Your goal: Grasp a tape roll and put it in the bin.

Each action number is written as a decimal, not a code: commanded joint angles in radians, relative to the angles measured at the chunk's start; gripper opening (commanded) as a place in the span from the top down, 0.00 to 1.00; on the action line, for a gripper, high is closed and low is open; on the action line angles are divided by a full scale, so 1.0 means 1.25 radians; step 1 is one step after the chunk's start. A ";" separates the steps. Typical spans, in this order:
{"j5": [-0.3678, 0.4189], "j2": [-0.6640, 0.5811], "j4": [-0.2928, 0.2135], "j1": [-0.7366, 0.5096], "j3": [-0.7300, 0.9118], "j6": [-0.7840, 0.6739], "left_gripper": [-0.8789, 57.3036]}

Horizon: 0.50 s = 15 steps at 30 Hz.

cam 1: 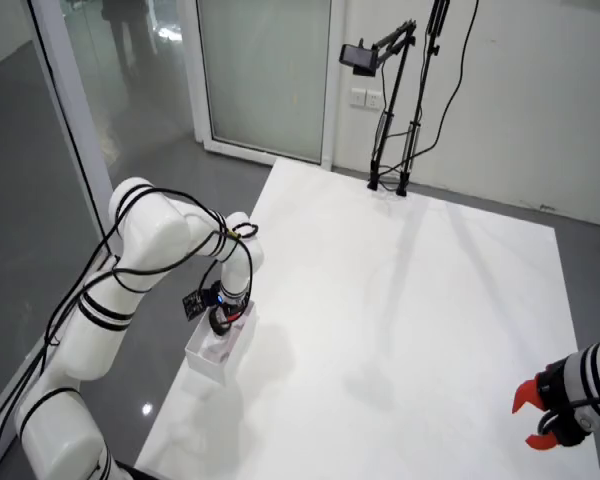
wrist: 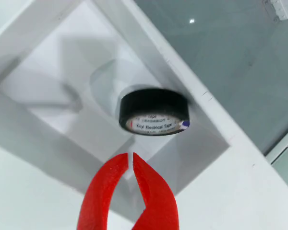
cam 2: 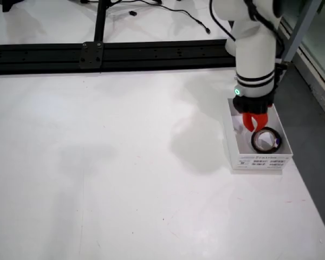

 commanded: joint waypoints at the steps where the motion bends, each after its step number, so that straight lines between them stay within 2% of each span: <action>1: 0.116 -0.119 0.021 -0.106 -0.006 -0.002 0.99; 6: 0.209 -0.243 0.034 -0.174 -0.006 -0.002 0.99; 15: 0.278 -0.344 0.025 -0.333 -0.009 -0.002 0.99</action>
